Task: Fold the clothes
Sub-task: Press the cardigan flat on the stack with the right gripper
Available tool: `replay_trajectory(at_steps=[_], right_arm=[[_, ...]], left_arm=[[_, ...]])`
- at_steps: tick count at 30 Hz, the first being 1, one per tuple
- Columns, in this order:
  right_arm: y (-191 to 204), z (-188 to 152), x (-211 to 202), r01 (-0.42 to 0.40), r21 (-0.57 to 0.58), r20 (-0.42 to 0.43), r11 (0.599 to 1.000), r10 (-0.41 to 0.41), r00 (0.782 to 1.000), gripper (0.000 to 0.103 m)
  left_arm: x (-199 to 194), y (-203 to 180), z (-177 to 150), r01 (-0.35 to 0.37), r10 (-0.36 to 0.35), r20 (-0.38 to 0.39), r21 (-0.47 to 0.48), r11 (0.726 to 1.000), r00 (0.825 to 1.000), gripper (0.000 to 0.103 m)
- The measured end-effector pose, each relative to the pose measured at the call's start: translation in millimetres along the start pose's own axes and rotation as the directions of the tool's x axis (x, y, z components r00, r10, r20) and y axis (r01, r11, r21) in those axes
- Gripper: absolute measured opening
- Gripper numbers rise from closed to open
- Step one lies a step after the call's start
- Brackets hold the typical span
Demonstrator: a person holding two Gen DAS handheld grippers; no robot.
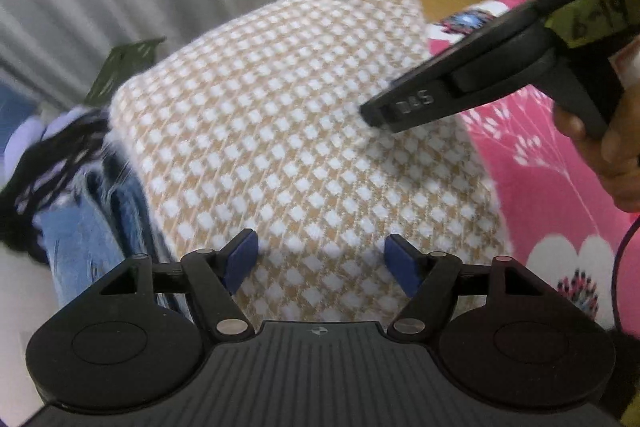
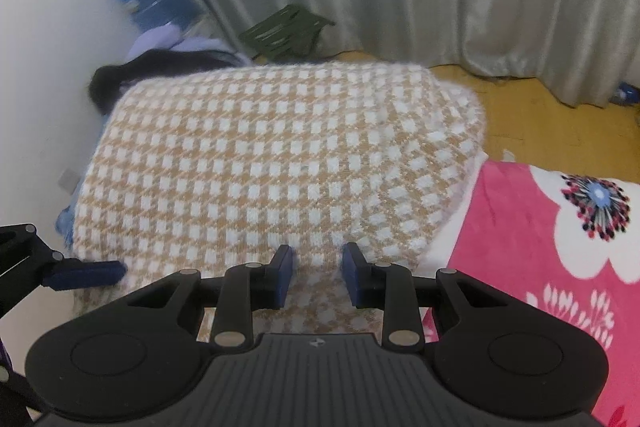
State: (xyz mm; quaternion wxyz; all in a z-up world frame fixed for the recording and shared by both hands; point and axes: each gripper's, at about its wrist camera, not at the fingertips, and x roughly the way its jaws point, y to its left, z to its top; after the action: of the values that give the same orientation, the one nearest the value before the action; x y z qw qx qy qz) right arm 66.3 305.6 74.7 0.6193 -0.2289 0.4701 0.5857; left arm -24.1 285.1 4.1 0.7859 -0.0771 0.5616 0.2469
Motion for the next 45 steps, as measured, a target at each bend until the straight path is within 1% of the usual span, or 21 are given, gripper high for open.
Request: replay_trajectory(at_steps=[4,8,10,16,21,22,27,28,29,30,31,32,33,35,36,38,39,40,41,42,45], right_arm=[[-14,7,2,-0.064,-0.023,-0.025,0.998,0.064,0.998,0.028],[-35,16,6,-0.139,0.055,-0.040,0.989,0.141,0.989,0.027],[-37,17,8,-0.145,0.054,-0.040,0.988,0.147,0.988,0.027],[-21,10,-12,-0.098,0.001,0.081,0.995,0.098,0.992,0.027],[-6,4,-30,-0.050,-0.039,0.191,0.998,0.057,0.980,0.027],[-3,2,-33,-0.040,-0.047,0.213,0.998,0.049,0.976,0.030],[12,-4,-51,0.013,-0.080,0.321,0.997,0.014,0.947,0.030],[15,0,-51,0.030,-0.070,0.346,0.997,-0.004,0.938,0.030],[15,9,-41,0.050,-0.038,0.351,0.998,-0.034,0.936,0.030],[13,18,-28,0.069,0.001,0.340,0.998,-0.065,0.938,0.030],[9,22,-10,0.090,0.025,0.315,0.996,-0.093,0.944,0.025],[3,24,10,0.113,0.037,0.281,0.993,-0.119,0.952,0.025],[3,26,18,0.142,0.046,0.259,0.989,-0.149,0.954,0.025],[9,29,20,0.206,0.061,0.230,0.977,-0.214,0.949,0.026],[17,32,13,0.190,0.057,0.240,0.980,-0.198,0.950,0.027],[39,38,-11,0.091,0.031,0.294,0.995,-0.096,0.951,0.026],[54,42,-17,0.032,-0.012,0.311,0.999,-0.027,0.950,0.026],[70,47,-13,-0.039,-0.077,0.303,0.996,0.061,0.951,0.026],[84,51,-3,-0.109,-0.130,0.269,0.986,0.140,0.953,0.026],[97,54,14,-0.148,-0.157,0.221,0.976,0.181,0.958,0.026],[104,60,48,-0.170,-0.122,0.157,0.978,0.188,0.969,0.025]], left_arm=[[-3,-5,-4,-0.067,0.067,0.007,-0.056,0.996,0.998,0.073],[-3,-7,-5,-0.109,0.113,0.030,-0.112,0.988,0.993,0.074],[-5,-8,-5,-0.118,0.123,0.037,-0.111,0.987,0.992,0.076],[-10,-5,-10,-0.102,0.113,0.093,-0.116,0.988,0.989,0.078],[-7,-4,-25,-0.072,0.089,0.182,-0.099,0.992,0.979,0.079],[-7,-2,-30,-0.060,0.079,0.205,-0.097,0.993,0.976,0.080],[-10,11,-58,0.014,0.007,0.302,-0.068,0.998,0.953,0.080],[-11,15,-63,0.033,-0.013,0.319,-0.056,0.998,0.948,0.080],[-12,18,-68,0.053,-0.033,0.336,-0.050,0.997,0.941,0.080],[-12,23,-72,0.074,-0.052,0.353,-0.049,0.996,0.934,0.080],[-12,27,-76,0.097,-0.072,0.370,-0.050,0.994,0.926,0.080],[-12,30,-80,0.119,-0.092,0.390,-0.045,0.992,0.916,0.080],[-12,31,-83,0.137,-0.112,0.409,-0.033,0.990,0.906,0.080],[-12,34,-85,0.181,-0.157,0.438,-0.013,0.983,0.885,0.080],[-12,35,-85,0.195,-0.172,0.441,-0.009,0.981,0.881,0.081],[-9,35,-87,0.200,-0.180,0.441,0.001,0.980,0.879,0.084],[-8,35,-89,0.199,-0.181,0.447,0.007,0.980,0.876,0.084],[-8,36,-91,0.204,-0.186,0.454,0.010,0.979,0.871,0.083],[-9,38,-92,0.218,-0.197,0.459,0.007,0.976,0.866,0.083],[-9,39,-92,0.230,-0.204,0.460,-0.001,0.973,0.864,0.083],[-4,41,-94,0.203,-0.161,0.451,-0.046,0.978,0.878,0.083]])
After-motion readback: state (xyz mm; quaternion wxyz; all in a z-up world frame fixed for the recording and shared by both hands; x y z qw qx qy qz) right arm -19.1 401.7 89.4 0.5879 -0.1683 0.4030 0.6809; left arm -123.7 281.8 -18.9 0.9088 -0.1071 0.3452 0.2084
